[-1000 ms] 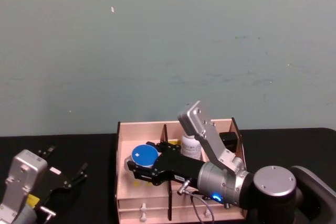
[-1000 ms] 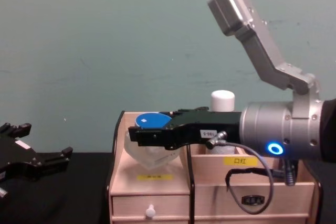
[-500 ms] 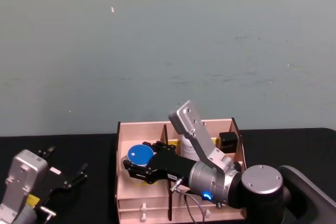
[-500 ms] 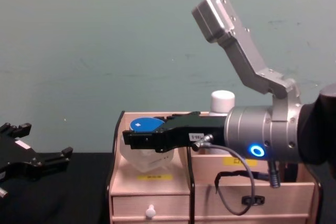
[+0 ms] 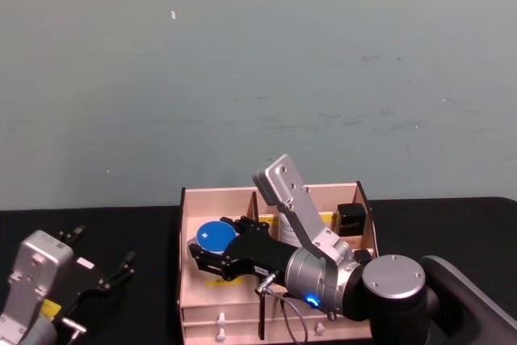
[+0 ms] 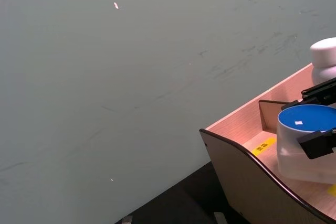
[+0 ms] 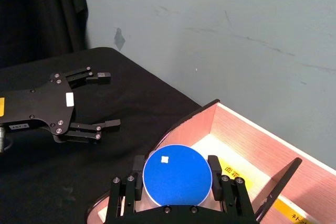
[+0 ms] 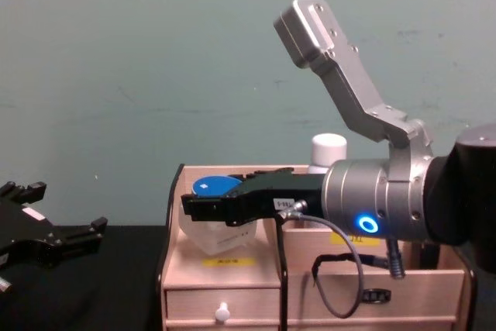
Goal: Pick up the facial cleanser and watermelon frost from the table and place them into the tiered storage box.
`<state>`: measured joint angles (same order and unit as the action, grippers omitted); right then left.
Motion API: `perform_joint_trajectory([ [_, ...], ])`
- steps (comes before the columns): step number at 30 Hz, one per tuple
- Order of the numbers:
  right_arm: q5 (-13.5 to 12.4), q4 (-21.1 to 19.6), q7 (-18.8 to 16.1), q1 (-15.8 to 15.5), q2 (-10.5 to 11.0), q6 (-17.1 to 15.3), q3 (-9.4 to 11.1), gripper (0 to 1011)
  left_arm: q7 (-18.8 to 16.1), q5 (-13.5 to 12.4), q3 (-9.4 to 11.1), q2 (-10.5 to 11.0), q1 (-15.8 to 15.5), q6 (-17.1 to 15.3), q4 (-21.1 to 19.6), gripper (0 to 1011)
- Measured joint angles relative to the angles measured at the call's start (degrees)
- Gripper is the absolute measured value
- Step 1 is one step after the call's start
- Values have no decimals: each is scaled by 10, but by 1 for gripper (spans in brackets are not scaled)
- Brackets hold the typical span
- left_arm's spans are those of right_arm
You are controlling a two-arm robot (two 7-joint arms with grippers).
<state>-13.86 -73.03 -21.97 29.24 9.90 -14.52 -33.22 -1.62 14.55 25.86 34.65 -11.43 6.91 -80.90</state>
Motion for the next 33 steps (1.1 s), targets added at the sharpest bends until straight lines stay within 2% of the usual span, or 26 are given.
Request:
perform_joint_trajectory([
  [33, -2, -1, -2, -1, 2, 1, -2, 735, 0, 0, 0, 0, 0, 0, 0, 1001],
])
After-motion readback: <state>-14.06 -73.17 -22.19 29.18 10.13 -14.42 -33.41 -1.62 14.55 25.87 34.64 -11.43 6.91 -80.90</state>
